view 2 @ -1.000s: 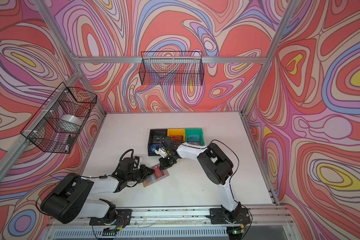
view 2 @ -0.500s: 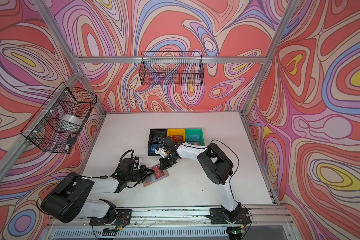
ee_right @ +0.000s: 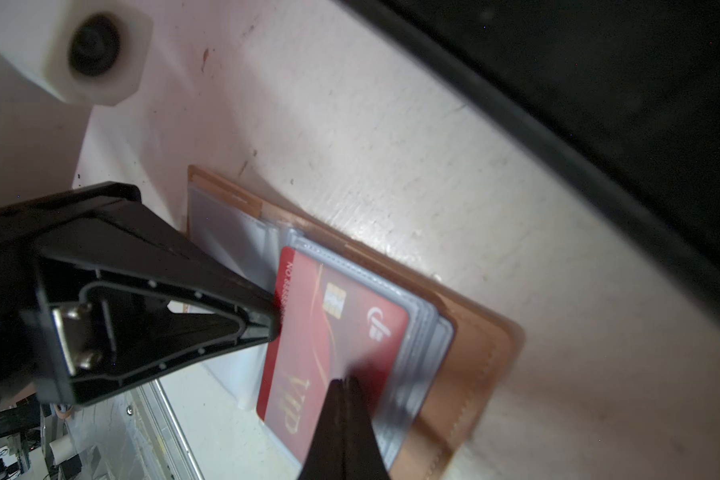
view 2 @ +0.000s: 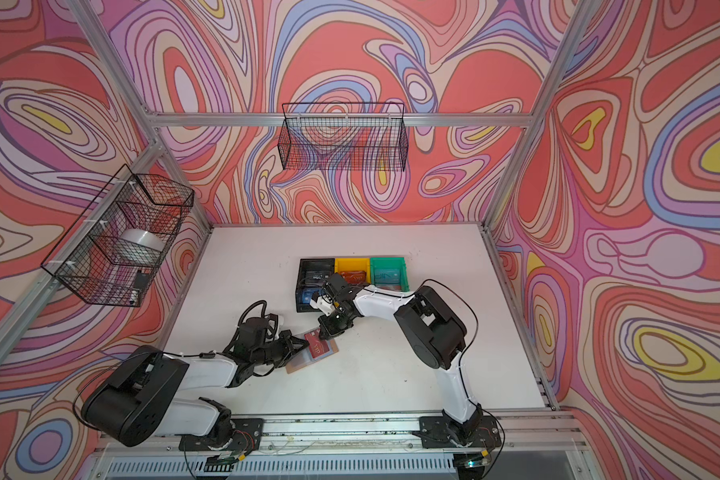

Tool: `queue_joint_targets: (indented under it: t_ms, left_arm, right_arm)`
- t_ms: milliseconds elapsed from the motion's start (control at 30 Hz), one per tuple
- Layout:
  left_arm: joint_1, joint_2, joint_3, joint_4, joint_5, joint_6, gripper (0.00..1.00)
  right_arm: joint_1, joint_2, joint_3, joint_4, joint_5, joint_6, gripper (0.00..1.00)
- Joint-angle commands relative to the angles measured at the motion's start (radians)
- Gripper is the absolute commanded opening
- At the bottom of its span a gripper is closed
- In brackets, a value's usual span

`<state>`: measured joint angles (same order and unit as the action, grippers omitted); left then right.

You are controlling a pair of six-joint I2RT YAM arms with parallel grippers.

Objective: Take the credit cards out of the card holder

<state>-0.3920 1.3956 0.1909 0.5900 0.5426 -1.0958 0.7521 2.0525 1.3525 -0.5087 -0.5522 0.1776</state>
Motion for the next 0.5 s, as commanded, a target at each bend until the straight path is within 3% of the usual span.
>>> queue_joint_targets:
  t_ms: [0, 467]
  left_arm:
    - [-0.006, -0.009, -0.048, -0.072, -0.018, 0.013, 0.00]
    - [0.012, -0.130, -0.032, -0.254, -0.034, 0.052, 0.00]
  right_arm:
    - [-0.010, 0.028, -0.039, -0.050, 0.054, 0.003, 0.01]
    - [-0.013, 0.038, -0.044, -0.049, 0.054, 0.003, 0.02]
